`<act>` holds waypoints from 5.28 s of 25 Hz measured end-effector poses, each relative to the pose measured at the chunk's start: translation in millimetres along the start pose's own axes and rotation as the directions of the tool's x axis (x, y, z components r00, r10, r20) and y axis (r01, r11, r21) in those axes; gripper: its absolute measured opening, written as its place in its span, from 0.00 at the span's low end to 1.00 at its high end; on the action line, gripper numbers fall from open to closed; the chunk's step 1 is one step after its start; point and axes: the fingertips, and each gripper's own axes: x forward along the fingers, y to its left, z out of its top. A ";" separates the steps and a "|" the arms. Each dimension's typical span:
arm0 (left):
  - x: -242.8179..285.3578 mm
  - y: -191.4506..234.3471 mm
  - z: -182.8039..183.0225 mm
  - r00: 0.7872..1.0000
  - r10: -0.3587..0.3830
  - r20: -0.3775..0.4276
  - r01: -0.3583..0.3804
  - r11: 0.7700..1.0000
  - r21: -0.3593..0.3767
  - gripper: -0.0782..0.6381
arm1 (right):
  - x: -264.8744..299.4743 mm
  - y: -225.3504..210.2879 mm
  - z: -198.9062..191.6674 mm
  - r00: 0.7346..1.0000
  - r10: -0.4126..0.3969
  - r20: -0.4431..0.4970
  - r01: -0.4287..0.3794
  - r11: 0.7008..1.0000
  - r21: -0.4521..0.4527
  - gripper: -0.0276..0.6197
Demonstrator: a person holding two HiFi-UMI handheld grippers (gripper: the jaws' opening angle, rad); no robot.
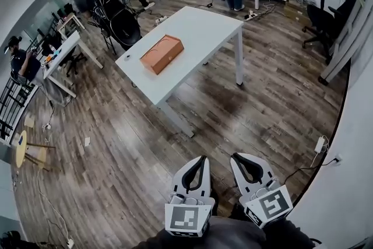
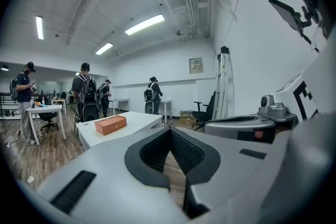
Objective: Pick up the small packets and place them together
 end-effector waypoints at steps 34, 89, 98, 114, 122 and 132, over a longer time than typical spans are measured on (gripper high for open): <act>164.7 222.6 -13.6 0.997 0.074 -0.011 -0.075 0.979 -0.188 0.10 | 278.4 -56.6 7.9 0.988 0.020 -0.155 -0.035 0.995 -0.096 0.05; 370.7 417.2 -12.0 0.931 0.337 -0.145 -0.363 0.900 -0.242 0.10 | 580.2 -154.4 10.6 0.908 0.310 -0.282 -0.346 0.934 -0.088 0.05; 378.6 465.5 1.0 0.923 0.362 -0.132 -0.385 0.885 -0.261 0.10 | 614.4 -158.4 30.6 0.926 0.266 -0.269 -0.308 0.943 -0.130 0.05; 418.1 479.0 -22.0 0.869 0.431 -0.245 -0.479 0.857 -0.191 0.10 | 633.4 -192.4 -26.0 0.875 0.360 -0.324 -0.390 0.920 -0.033 0.13; 415.7 482.0 -39.4 0.864 0.416 -0.285 -0.477 0.858 -0.192 0.10 | 629.1 -183.7 -73.1 0.851 0.337 -0.403 -0.374 0.928 -0.014 0.22; 418.4 488.3 -52.3 0.871 0.383 -0.307 -0.454 0.867 -0.204 0.10 | 639.5 -180.5 -103.7 0.842 0.285 -0.459 -0.334 0.942 -0.029 0.23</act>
